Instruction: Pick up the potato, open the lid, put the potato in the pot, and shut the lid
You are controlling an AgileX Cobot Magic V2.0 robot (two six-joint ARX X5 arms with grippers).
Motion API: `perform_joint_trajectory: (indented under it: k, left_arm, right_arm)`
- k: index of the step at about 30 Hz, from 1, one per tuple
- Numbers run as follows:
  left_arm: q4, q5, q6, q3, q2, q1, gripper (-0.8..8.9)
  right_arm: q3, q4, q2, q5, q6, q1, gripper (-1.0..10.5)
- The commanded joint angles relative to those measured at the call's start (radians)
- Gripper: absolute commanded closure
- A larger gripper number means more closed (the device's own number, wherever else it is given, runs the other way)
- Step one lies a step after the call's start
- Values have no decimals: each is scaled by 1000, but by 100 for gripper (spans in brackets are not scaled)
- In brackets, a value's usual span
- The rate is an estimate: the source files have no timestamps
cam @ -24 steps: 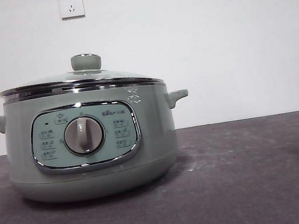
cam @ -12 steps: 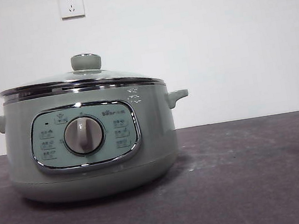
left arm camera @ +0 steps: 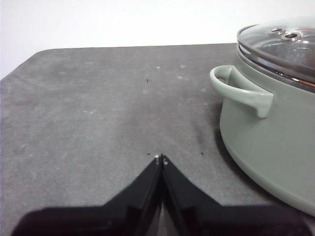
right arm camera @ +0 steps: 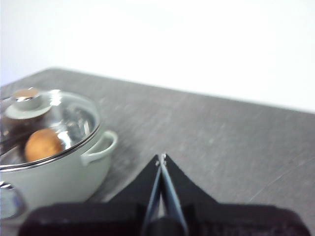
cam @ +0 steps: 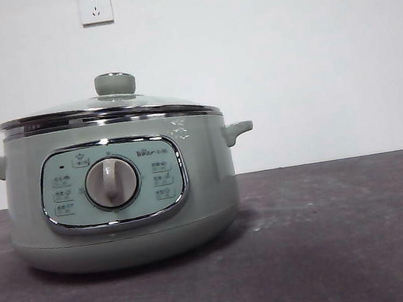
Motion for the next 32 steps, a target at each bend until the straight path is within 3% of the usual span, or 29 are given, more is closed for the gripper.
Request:
perform_joint_trajectory:
  k: [1,13,32]
  left_arm:
    - [0,-2,-6,-14,-3,4,817]
    - [0,-2,-6,-14,-3,4,817]
    - [0,-2,-6,-14,-3,4,817]
  right_arm:
    - [-134,58,-80,-3,-5,-30,962]
    - [-389,159,-252,-3,27,-65,962]
    - [-516,194,-313,-3,60,-65,962]
